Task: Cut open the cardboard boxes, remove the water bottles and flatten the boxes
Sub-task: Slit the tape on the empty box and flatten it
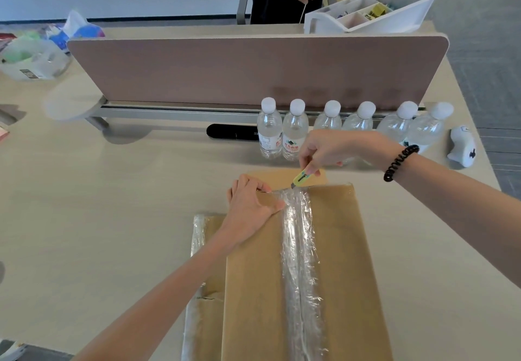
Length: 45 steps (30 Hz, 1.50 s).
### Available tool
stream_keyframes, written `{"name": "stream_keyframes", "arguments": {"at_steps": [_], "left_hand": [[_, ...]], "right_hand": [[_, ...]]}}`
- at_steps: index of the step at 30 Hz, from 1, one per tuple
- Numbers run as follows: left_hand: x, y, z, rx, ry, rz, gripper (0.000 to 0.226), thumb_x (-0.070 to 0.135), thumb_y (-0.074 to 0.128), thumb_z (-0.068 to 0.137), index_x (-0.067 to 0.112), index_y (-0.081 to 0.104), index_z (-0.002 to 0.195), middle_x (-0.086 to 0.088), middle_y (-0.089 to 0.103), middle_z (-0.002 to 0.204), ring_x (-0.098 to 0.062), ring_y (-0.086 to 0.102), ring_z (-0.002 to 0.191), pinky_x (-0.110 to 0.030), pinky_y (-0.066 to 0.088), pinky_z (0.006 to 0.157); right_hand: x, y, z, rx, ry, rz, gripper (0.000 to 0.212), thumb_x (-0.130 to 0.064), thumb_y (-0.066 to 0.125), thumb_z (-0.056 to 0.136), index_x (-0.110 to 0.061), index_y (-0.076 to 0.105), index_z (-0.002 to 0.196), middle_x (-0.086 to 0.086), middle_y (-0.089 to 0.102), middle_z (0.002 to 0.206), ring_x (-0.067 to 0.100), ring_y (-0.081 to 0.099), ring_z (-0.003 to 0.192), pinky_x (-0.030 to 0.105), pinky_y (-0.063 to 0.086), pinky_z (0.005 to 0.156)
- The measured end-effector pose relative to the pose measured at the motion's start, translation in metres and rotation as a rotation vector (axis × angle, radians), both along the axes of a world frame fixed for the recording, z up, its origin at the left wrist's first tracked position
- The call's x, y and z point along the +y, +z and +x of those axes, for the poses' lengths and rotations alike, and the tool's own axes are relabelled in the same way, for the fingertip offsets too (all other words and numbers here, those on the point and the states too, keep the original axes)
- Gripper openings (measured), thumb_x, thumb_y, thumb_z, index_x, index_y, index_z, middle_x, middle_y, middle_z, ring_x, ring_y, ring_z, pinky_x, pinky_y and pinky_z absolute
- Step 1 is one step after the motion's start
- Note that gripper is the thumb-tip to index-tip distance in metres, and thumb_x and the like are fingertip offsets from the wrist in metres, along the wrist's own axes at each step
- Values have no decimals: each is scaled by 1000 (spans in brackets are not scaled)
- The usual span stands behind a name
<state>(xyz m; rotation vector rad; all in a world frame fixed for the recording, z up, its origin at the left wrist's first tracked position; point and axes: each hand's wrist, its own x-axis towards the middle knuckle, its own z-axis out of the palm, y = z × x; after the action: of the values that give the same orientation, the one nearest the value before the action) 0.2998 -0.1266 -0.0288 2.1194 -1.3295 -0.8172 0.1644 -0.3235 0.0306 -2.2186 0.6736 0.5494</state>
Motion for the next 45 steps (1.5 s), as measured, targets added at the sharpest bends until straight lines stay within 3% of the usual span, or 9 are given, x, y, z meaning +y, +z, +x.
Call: {"name": "stream_keyframes", "arguments": {"at_steps": [6, 10, 17, 20, 27, 33, 38, 45], "left_hand": [[2, -5, -12, -239, -48, -190, 26, 34, 68, 84, 25, 52, 102, 10, 45, 104, -11, 42, 104, -20, 14, 98], [0, -2, -23, -357, -101, -280, 18, 28, 64, 85, 24, 56, 101, 12, 49, 103, -13, 45, 102, -19, 17, 96], [-8, -8, -24, -257, -116, -284, 19, 27, 68, 84, 22, 53, 94, 11, 47, 99, -14, 43, 97, -22, 24, 87], [-10, -9, -23, -170, -91, -254, 23, 30, 70, 84, 22, 51, 93, 12, 46, 99, -10, 41, 97, -23, 24, 86], [-15, -9, -26, -97, -63, -202, 25, 31, 72, 82, 24, 50, 91, 16, 49, 95, -10, 44, 97, -23, 24, 85], [-16, -11, -25, -99, -70, -194, 24, 30, 71, 82, 25, 50, 91, 16, 48, 95, -9, 44, 97, -25, 26, 89], [-16, -10, -27, -117, -66, -198, 24, 28, 71, 82, 24, 49, 92, 18, 47, 94, -10, 44, 97, -25, 26, 89], [-15, -10, -28, -118, -70, -187, 23, 28, 70, 84, 23, 50, 93, 16, 47, 96, -10, 44, 98, -27, 27, 91]], "right_hand": [[-6, -3, -29, -129, -170, 36, 10, -8, 67, 86, -12, 70, 77, 1, 64, 67, 7, 49, 50, 23, 39, 43], [-3, -13, -37, -154, -220, 67, 6, -10, 68, 85, -10, 72, 81, 1, 66, 68, 18, 53, 66, 20, 39, 41], [-2, -14, -33, -162, -240, 99, 5, -11, 68, 85, -11, 72, 84, 1, 67, 71, 11, 51, 62, 22, 41, 42], [-2, -13, -28, -137, -209, 80, 5, -14, 69, 85, -15, 72, 81, -1, 68, 69, 18, 51, 63, 22, 39, 42], [-7, -8, -21, -86, -158, 86, 5, -11, 68, 85, -9, 72, 83, -2, 66, 65, 9, 40, 42, 20, 35, 41], [-9, -14, -24, -108, -152, 141, 6, -11, 68, 84, -13, 72, 80, -2, 66, 65, 22, 42, 56, 20, 34, 39], [-8, -15, -23, -108, -141, 146, 10, -10, 67, 85, -15, 71, 77, -3, 65, 64, 9, 38, 42, 21, 32, 41], [-11, -6, -35, -36, -119, 107, 13, -10, 65, 86, -14, 69, 75, -1, 65, 67, 19, 42, 54, 19, 31, 39]]}}
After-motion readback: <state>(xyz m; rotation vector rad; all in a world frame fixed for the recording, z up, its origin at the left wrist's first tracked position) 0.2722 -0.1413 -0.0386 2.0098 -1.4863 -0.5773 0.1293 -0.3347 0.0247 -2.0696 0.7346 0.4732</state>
